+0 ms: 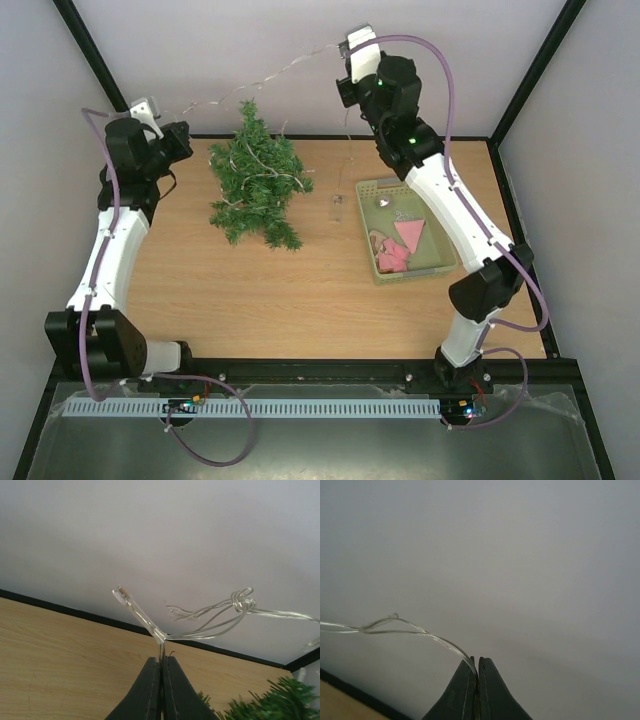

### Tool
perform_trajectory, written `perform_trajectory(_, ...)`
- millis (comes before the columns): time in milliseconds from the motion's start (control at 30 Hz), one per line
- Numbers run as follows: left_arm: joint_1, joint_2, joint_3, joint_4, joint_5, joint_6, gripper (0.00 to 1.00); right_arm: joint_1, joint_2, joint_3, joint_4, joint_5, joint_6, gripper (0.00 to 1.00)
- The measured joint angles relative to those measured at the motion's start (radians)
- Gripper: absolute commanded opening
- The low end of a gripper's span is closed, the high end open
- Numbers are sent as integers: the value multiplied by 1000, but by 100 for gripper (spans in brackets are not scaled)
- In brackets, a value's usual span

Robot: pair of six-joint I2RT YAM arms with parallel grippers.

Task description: Decorate the small christmas tree

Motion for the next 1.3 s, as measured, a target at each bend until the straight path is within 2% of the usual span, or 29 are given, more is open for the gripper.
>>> perform_trajectory(267,11,106,48,-38,27,15,10,-50,80,1,-146,4,52,2)
perform_trajectory(400,12,127,55,-47,63,11,20,-75,87,1,-201,2,73,2)
perform_trajectory(533,12,125,55,-58,86,13,25,-86,83,-13,-216,-13,85,2)
perform_trajectory(600,13,120,55,-65,90,13,34,-87,60,-65,-220,-24,95,2)
perform_trajectory(667,13,110,55,-78,91,17,38,-87,27,-143,-219,-36,104,2)
perform_trajectory(800,13,74,55,-104,89,16,40,-86,-16,-261,-226,-51,118,2)
perform_trajectory(1067,13,29,50,-113,103,15,40,-100,-42,-355,-234,-27,164,2)
perform_trajectory(1300,13,-73,-72,-116,82,8,43,-140,-93,-367,-233,-16,188,2)
